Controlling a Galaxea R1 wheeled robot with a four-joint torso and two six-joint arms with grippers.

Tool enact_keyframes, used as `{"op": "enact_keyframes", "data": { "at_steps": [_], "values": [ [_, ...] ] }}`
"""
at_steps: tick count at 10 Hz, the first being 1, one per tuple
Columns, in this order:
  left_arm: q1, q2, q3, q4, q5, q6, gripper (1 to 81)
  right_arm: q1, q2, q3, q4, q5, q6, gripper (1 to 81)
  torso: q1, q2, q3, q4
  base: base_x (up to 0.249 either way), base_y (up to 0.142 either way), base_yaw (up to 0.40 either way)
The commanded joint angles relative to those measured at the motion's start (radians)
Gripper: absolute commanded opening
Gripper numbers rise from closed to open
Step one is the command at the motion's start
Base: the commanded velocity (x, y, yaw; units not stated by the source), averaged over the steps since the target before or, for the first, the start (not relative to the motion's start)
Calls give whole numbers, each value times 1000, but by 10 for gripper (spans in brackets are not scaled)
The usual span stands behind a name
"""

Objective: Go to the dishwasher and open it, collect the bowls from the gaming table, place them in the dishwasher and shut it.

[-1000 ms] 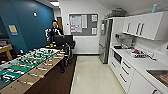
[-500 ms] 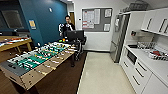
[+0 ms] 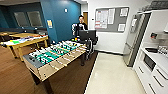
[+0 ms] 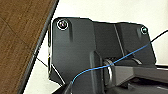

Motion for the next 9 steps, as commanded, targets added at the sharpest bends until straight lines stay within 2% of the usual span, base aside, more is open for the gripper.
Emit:
{"op": "enact_keyframes", "data": {
  "at_steps": [1, 4, 5, 7, 9],
  "values": [
    [-36, -12, 0, 13, 47, -1, 811, 49, 8, 1, -38, -59, -1, 811, 0, 0, 0, 0, 0, 0, 350],
    [-31, -16, 4, 14, 45, -1, 811, 49, -8, 44, -58, -60, 1, 811, 0, 0, 0, 0, 0, 0, 351],
    [-28, -19, 11, 14, 45, -1, 811, 47, -39, 96, -55, -57, 2, 811, 0, 0, 0, 0, 0, 0, 350],
    [-22, -22, 18, 14, 28, -1, 811, 50, -145, 288, -55, -53, 5, 811, 0, 0, 0, 0, 0, 0, 350],
    [-19, -24, 29, 14, 25, -1, 811, 52, -153, 316, -56, -54, 7, 811, 0, 0, 0, 0, 0, 0, 350]
  ]
}}
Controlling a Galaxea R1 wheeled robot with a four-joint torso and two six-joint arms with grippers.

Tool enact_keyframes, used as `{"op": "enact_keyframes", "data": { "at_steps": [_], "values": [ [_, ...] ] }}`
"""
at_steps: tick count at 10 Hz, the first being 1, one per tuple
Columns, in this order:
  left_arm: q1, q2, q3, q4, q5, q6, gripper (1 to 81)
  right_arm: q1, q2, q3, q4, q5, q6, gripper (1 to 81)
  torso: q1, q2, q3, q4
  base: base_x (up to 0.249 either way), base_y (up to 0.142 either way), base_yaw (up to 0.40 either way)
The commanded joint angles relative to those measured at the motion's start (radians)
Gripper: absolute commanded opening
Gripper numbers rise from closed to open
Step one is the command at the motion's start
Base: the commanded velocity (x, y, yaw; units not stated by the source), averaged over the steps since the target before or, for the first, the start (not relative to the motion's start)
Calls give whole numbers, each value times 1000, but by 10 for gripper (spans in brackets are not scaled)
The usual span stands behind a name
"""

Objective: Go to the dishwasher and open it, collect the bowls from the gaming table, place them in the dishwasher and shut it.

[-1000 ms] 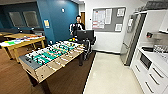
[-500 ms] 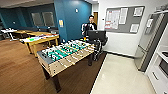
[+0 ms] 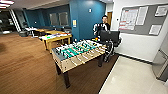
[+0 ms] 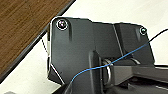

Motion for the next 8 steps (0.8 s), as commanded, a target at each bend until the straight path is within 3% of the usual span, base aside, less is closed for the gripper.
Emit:
{"op": "enact_keyframes", "data": {
  "at_steps": [1, 3, 8],
  "values": [
    [-27, -26, 33, 14, 41, -1, 811, 46, -49, 76, -12, -54, 3, 811, 0, 0, 0, 0, 0, 0, 350],
    [-20, -43, 77, 14, 41, -1, 811, 45, -20, 31, -13, -56, 1, 811, 0, 0, 0, 0, 0, 0, 350],
    [-20, -43, 61, 12, 41, -1, 811, 48, 3, -16, -15, -58, 0, 811, 0, 0, 0, 0, 0, 0, 350]
  ]
}}
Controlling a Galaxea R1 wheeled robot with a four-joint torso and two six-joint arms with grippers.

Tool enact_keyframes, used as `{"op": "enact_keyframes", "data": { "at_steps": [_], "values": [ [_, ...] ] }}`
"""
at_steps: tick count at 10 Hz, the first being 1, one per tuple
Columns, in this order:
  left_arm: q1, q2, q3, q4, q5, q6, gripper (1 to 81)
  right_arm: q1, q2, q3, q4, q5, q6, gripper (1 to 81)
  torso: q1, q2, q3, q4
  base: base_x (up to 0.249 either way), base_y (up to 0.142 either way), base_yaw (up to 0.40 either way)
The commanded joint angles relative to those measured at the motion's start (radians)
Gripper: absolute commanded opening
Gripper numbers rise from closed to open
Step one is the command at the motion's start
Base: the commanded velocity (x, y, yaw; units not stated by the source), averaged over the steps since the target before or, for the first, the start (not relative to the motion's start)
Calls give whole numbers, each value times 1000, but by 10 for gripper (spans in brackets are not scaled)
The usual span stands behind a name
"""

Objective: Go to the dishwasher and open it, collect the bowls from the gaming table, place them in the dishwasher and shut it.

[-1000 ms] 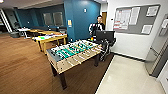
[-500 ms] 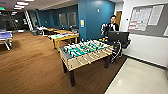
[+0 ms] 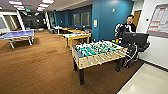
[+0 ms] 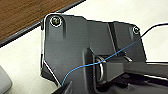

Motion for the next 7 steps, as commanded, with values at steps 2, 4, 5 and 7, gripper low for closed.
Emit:
{"op": "enact_keyframes", "data": {
  "at_steps": [2, 4, 5, 7],
  "values": [
    [-34, -16, -37, 12, 44, -1, 811, 50, -7, 9, -14, -58, -3, 811, 0, 0, 0, 0, 0, 0, 351],
    [-34, -21, -51, 9, 44, -2, 811, 52, -7, 9, -15, -60, -3, 811, 0, 0, 0, 0, 0, 0, 350],
    [-34, -22, -51, 9, 46, -2, 811, 50, -7, 8, -14, -58, -3, 811, 0, 0, 0, 0, 0, 0, 350],
    [-34, -22, -52, 9, 44, -2, 811, 50, -7, 6, -14, -60, -3, 811, 0, 0, 0, 0, 0, 0, 350]
  ]
}}
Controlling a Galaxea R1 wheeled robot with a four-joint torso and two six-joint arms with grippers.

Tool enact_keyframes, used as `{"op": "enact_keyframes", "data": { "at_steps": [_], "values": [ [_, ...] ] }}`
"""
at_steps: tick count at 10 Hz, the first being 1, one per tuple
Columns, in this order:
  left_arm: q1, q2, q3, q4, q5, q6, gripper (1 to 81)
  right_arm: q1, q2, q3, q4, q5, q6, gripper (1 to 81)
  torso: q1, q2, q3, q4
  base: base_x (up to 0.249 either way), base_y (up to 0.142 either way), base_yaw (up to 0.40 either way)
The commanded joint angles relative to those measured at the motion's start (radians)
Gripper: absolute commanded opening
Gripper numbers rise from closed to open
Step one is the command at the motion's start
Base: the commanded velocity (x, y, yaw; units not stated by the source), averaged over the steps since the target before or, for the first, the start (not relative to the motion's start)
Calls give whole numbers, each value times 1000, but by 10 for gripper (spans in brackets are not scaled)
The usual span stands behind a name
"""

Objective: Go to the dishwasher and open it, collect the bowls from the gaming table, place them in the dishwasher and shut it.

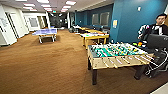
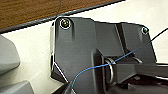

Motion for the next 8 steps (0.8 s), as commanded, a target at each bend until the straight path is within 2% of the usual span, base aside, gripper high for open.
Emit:
{"op": "enact_keyframes", "data": {
  "at_steps": [1, 8],
  "values": [
    [-33, -21, 0, 10, 49, -2, 811, 47, -8, 9, -10, -56, -3, 811, 0, 0, 0, 0, 0, 0, 350],
    [-32, -19, 2, 13, 48, -2, 811, 46, -5, 9, -10, -56, -4, 811, 0, 0, 0, 0, 0, 0, 347]
  ]
}}
